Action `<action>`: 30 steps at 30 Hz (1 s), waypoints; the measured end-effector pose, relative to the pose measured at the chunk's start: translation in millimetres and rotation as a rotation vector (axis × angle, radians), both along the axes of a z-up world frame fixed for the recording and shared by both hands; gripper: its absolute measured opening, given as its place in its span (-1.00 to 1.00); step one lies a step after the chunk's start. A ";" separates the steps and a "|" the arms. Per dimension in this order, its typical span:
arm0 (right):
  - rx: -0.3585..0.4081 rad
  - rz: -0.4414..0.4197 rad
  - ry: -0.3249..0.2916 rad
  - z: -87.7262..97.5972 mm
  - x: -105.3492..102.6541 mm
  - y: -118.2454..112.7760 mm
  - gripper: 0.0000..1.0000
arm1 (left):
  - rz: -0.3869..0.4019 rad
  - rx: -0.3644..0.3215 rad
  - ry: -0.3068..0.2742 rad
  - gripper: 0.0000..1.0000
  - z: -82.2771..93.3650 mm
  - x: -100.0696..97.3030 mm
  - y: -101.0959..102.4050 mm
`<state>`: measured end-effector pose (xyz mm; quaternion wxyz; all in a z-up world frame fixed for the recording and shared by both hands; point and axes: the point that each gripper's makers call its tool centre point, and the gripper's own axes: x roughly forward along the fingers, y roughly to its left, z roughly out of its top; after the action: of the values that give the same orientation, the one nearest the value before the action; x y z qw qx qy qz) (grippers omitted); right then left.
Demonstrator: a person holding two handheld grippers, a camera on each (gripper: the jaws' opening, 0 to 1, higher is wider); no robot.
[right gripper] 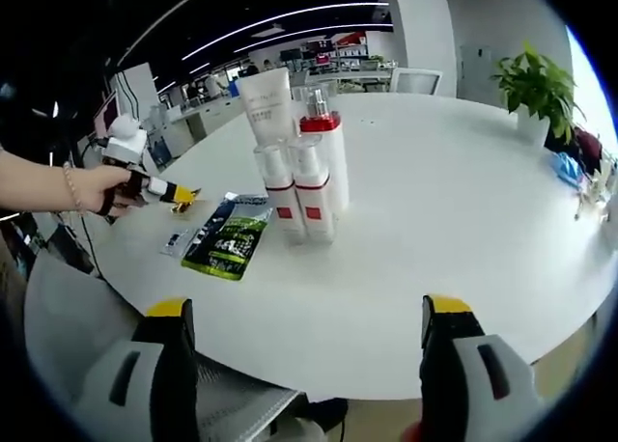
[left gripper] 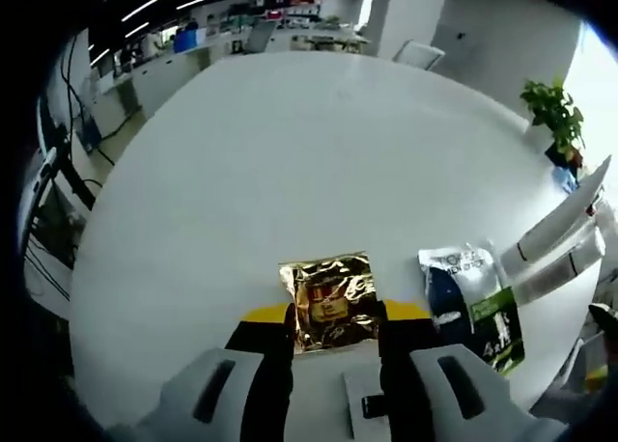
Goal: Arrange the skincare products in the storage area until every visible bottle or jar stands upright without overlapping.
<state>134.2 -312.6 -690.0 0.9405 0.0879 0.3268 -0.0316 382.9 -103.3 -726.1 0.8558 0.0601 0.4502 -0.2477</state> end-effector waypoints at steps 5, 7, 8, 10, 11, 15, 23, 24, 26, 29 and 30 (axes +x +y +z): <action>0.004 0.001 -0.002 0.1 -3.5 -1.7 0.96 | 0.019 -0.015 0.017 -0.39 -0.4 -7.0 -13.8; 0.005 0.000 -0.004 0.9 -5.2 -3.4 0.96 | 0.002 -0.008 0.016 -0.39 -2.0 -8.4 -19.6; 0.004 -0.002 -0.005 1.3 -6.4 -5.2 0.96 | -0.002 -0.004 0.012 -0.39 -2.5 -8.5 -21.9; 0.004 -0.008 -0.005 1.3 -8.8 -9.5 0.96 | -0.001 -0.002 0.016 -0.39 -3.3 -9.5 -24.3; 0.005 -0.011 -0.005 1.2 -9.7 -11.3 0.96 | 0.002 -0.001 0.017 -0.39 -4.0 -10.0 -25.2; 0.003 -0.019 -0.004 1.5 -13.3 -18.6 0.96 | -0.006 0.026 0.021 -0.38 -9.6 -13.1 -27.4; 0.006 -0.023 -0.001 -0.8 -15.8 -25.5 0.96 | -0.004 0.063 0.010 -0.36 -13.3 -15.2 -25.9; 0.006 -0.021 -0.001 -0.9 -15.6 -25.3 0.96 | -0.005 0.064 0.008 -0.35 -13.3 -15.1 -25.8; 0.008 -0.019 -0.002 -1.0 -14.9 -24.8 0.96 | -0.005 0.063 0.009 -0.32 -13.9 -15.2 -25.5; 0.010 -0.017 -0.003 -1.5 -14.1 -24.3 0.96 | -0.003 0.071 0.012 -0.30 -15.3 -16.8 -23.4; 0.010 -0.017 -0.003 -1.6 -14.0 -24.2 0.96 | -0.004 0.074 0.009 -0.29 -15.0 -16.9 -22.7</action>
<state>120.2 -336.8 -691.5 0.9401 0.0954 0.3250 -0.0378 365.9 -126.0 -741.1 0.8505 0.0915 0.4627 -0.2327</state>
